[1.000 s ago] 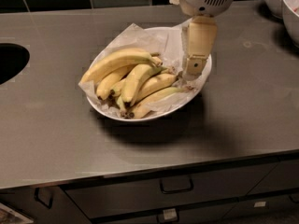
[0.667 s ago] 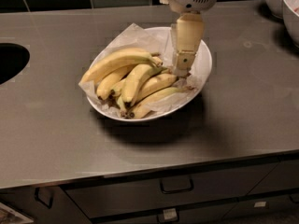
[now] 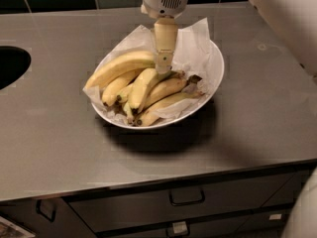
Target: Pick banana from white bowl
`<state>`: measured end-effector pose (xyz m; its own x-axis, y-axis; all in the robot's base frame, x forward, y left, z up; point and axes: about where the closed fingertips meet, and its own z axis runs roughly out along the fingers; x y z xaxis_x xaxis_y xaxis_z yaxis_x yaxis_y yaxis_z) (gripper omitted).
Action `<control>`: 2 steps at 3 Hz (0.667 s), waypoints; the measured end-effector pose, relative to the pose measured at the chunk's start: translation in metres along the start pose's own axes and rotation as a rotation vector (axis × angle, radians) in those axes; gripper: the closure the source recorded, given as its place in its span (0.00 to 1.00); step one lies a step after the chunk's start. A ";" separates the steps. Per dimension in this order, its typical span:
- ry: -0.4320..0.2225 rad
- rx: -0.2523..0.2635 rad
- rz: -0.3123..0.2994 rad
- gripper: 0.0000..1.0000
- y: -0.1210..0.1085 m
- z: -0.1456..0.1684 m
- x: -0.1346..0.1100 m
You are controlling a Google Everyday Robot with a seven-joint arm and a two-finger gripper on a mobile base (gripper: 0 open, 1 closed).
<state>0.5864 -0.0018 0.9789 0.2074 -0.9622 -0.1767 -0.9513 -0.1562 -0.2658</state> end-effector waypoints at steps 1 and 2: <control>0.000 0.000 0.000 0.00 0.000 0.000 0.000; -0.007 0.005 -0.018 0.00 -0.004 0.003 -0.010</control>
Offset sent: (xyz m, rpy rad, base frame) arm -0.0039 0.0140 -0.0037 -0.0253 0.0250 0.0391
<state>0.5893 0.0089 0.9787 0.2260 -0.9577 -0.1782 -0.9462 -0.1723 -0.2740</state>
